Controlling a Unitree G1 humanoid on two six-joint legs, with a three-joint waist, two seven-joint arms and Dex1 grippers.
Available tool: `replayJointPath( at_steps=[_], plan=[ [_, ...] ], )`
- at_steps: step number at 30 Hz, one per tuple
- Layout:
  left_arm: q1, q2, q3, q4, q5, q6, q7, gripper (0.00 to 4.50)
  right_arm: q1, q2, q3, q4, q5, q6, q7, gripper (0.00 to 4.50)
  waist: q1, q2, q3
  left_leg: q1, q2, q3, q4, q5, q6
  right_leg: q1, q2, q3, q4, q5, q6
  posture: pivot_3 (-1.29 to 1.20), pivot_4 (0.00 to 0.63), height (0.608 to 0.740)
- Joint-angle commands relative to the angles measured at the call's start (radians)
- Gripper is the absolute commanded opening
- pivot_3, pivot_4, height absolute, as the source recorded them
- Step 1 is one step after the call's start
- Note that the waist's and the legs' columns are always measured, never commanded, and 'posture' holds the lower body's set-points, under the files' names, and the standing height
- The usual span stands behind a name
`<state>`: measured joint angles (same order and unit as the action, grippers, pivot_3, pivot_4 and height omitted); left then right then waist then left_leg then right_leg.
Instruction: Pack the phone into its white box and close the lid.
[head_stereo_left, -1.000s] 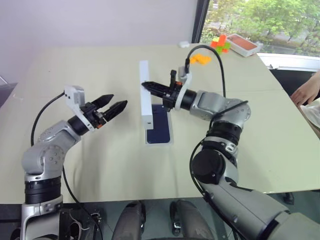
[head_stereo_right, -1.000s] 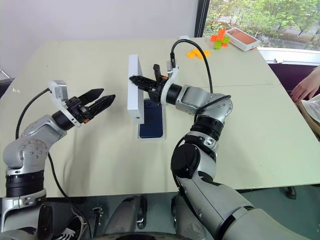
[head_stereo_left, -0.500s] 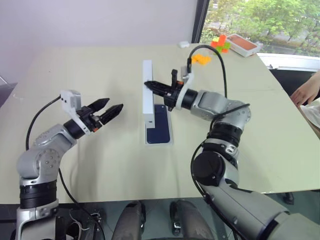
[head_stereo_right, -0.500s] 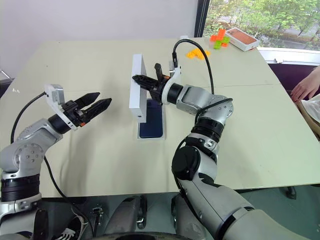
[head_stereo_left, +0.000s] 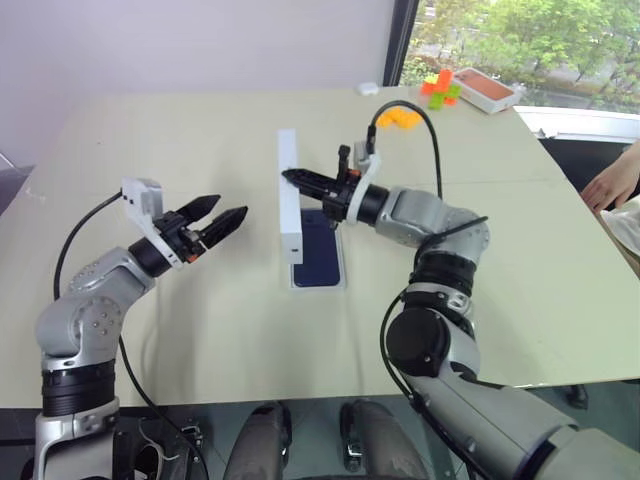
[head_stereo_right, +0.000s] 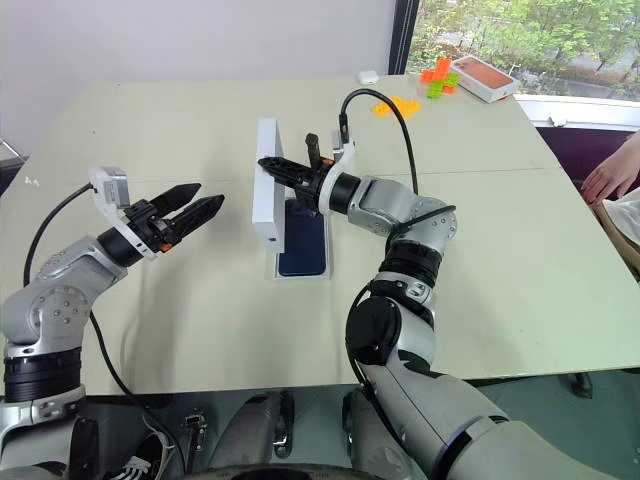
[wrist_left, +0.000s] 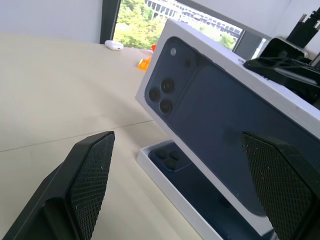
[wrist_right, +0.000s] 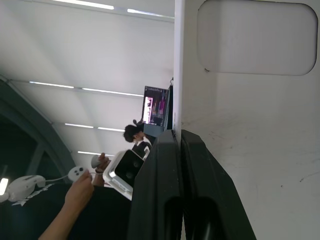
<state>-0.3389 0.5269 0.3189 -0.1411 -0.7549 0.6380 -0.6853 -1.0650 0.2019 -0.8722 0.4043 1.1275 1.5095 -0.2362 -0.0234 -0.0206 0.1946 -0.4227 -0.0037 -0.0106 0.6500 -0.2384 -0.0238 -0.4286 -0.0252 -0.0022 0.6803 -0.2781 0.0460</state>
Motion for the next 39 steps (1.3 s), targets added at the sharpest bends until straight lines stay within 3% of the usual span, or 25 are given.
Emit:
replayJointPath(
  at_steps=[1,14,17,24,35,39],
  plan=[
    [0.000,-0.004,0.006,-0.034,-0.010,-0.024,-0.004,4.25,0.121,0.151,0.052,0.013,0.039,-0.018,0.009,0.07,0.000,0.000,0.000,0.000,0.000,0.000,0.000,0.000,0.000,0.000,0.000,0.000,0.000,0.000,0.000,0.00,0.150,0.740],
    [0.019,-0.029,-0.021,-0.040,0.007,-0.036,-0.001,4.25,0.194,0.132,0.198,0.003,0.118,-0.089,-0.009,0.07,0.000,0.000,0.000,0.000,0.000,0.000,0.000,0.000,0.000,0.000,0.000,0.000,0.000,0.000,0.000,0.00,0.150,0.740],
    [0.021,-0.036,-0.035,-0.039,0.001,-0.034,-0.007,3.45,0.209,0.130,0.217,0.004,0.144,-0.112,-0.025,0.00,0.000,0.000,0.000,0.000,0.000,0.000,0.000,0.000,0.000,0.000,0.000,0.000,0.000,0.000,0.000,0.00,0.150,0.740],
    [0.009,-0.052,-0.040,-0.021,0.001,-0.038,-0.010,0.02,0.233,0.125,0.272,-0.005,0.208,-0.157,-0.062,0.00,-0.001,0.000,0.000,0.000,0.000,0.000,0.000,0.000,0.000,0.000,0.000,0.000,0.000,0.000,0.000,0.00,0.150,0.740],
    [0.004,-0.057,-0.028,-0.004,0.006,-0.049,0.006,0.02,0.243,0.145,0.368,-0.020,0.382,-0.260,-0.169,0.00,-0.001,0.000,0.000,0.000,0.000,0.000,0.000,0.000,0.000,0.000,0.000,0.000,0.000,0.000,0.000,0.00,0.150,0.740],
    [0.009,-0.058,-0.031,-0.002,0.014,-0.059,0.008,0.02,0.265,0.142,0.408,-0.018,0.379,-0.337,-0.208,0.00,-0.001,0.000,0.000,0.000,0.000,0.000,0.000,0.000,0.000,0.000,0.000,0.000,0.000,0.000,0.000,0.00,0.150,0.740]
  ],
)
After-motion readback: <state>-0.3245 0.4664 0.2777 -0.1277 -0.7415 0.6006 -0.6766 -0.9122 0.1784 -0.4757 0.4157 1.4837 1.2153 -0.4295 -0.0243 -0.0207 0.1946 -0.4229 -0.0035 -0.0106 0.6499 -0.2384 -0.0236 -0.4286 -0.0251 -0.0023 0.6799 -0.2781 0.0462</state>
